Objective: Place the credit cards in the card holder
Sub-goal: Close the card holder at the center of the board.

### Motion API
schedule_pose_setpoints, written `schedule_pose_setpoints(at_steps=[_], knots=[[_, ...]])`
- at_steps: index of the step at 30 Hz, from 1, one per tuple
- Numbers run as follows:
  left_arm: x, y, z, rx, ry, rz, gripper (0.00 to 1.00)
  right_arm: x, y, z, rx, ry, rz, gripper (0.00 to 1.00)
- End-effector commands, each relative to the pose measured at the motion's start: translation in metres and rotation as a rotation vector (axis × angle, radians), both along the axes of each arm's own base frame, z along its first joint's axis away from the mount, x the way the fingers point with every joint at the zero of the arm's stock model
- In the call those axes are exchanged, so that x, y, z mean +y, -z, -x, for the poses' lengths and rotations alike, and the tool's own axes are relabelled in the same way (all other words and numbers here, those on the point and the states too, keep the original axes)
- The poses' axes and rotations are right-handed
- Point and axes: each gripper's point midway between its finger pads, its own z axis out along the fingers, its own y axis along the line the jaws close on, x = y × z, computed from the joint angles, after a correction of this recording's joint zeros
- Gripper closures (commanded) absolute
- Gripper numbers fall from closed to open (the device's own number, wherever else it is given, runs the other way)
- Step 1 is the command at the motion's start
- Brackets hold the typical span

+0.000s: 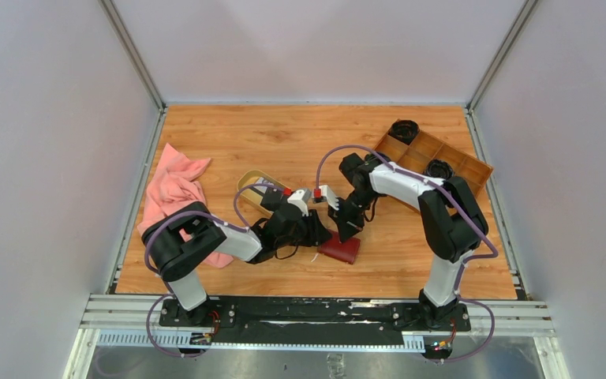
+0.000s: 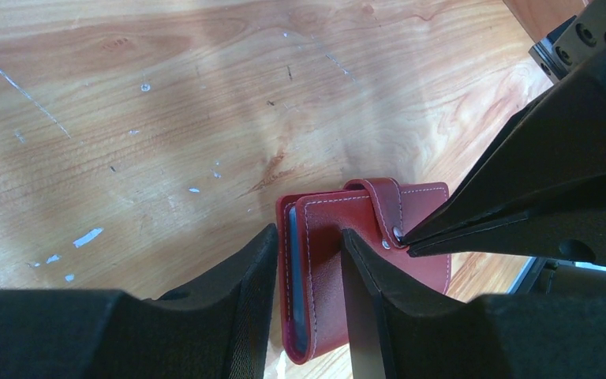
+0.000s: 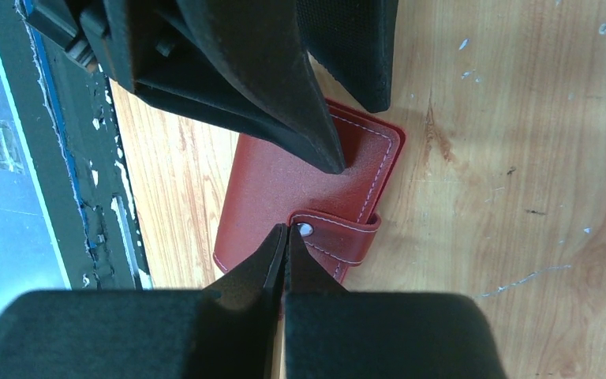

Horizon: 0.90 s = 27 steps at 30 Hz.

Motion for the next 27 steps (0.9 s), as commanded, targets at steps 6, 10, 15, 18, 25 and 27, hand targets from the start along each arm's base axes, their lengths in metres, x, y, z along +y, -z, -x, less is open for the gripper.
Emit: schedule_pose_setpoints(at_steps=[6,10,15,18,25,27], knots=[[0.026,0.035,0.016,0.058,0.005,-0.146,0.61,-0.003,0.018,0.018,0.103,-0.007,0.096,1.0],[0.026,0.034,0.017,0.055,0.006,-0.143,0.61,-0.004,0.023,0.017,0.116,0.009,0.118,1.0],[0.027,0.032,0.017,0.052,0.006,-0.14,0.61,-0.006,0.031,0.016,0.135,0.031,0.156,1.0],[0.026,0.031,0.017,0.05,0.006,-0.138,0.6,-0.006,0.033,0.015,0.156,0.053,0.164,1.0],[0.026,0.032,0.017,0.051,0.007,-0.14,0.61,-0.012,0.037,0.006,0.234,0.139,0.154,1.0],[0.026,0.033,0.017,0.052,0.007,-0.142,0.61,-0.013,0.039,0.004,0.262,0.156,0.152,1.0]])
